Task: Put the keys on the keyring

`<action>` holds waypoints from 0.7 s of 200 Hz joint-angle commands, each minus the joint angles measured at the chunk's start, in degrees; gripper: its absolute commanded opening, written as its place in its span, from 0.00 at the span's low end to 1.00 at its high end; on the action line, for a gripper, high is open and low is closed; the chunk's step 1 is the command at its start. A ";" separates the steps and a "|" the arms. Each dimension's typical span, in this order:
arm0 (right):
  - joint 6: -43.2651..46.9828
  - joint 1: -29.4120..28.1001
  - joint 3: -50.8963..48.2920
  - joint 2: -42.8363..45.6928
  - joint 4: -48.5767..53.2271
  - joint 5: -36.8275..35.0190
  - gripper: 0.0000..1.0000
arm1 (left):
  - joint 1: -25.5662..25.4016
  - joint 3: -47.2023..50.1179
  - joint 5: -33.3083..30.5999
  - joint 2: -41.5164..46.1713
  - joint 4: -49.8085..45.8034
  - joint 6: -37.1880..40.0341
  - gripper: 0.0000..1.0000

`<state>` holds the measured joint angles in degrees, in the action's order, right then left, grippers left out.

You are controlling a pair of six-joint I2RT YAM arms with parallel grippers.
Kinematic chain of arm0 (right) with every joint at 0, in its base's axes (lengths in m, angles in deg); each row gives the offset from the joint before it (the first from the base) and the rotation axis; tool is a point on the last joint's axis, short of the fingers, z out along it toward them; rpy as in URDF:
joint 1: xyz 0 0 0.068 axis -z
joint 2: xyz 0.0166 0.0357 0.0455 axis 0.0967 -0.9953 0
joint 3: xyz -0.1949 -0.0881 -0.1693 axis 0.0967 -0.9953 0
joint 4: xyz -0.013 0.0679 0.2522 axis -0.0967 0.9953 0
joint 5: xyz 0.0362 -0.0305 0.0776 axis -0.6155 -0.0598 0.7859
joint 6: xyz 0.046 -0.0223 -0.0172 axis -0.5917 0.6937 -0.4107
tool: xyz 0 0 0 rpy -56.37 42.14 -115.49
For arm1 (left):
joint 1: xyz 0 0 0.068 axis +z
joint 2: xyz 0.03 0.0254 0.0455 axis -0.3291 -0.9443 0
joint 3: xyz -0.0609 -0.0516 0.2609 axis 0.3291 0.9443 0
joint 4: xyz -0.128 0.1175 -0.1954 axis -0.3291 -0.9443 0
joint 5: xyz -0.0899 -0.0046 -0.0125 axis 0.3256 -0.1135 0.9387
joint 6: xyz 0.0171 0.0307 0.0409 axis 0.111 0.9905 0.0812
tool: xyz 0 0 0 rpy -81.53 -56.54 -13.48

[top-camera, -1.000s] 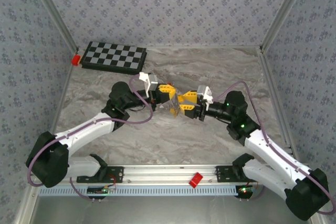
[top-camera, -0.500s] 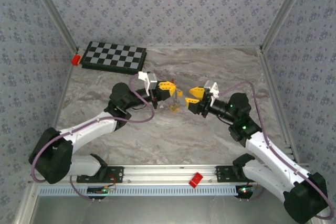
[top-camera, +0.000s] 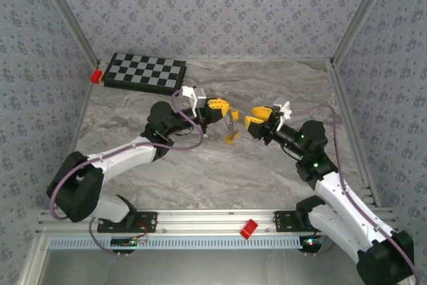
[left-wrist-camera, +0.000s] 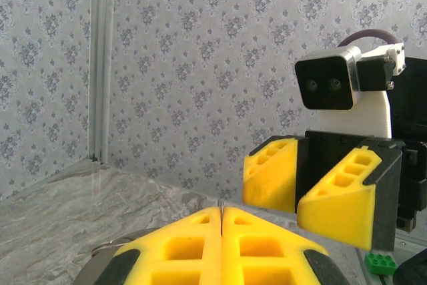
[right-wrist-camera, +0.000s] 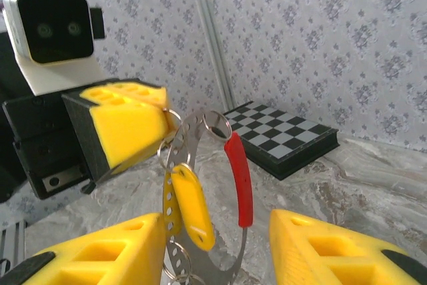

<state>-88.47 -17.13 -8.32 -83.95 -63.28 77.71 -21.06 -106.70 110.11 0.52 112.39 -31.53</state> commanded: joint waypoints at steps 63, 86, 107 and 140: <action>-10.91 2.98 -0.26 -2.03 -10.71 7.87 0.46 | -1.89 -0.34 -1.80 -2.42 13.88 -4.42 0.00; -12.93 3.03 -0.56 -3.20 -15.14 9.77 0.46 | -1.92 0.96 -2.61 -2.88 17.05 -4.65 0.00; -13.98 2.99 -0.27 -4.57 -17.29 11.70 0.46 | -1.94 1.61 -2.45 -3.28 19.17 -5.07 0.00; -14.59 2.83 -0.21 -6.82 -18.92 12.28 0.45 | -1.93 1.10 -0.88 -3.39 19.46 -5.72 0.00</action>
<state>-101.15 -14.55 -8.47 -89.63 -77.79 87.85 -22.61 -105.36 108.27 -2.86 126.07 -36.03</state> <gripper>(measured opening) 0.448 0.045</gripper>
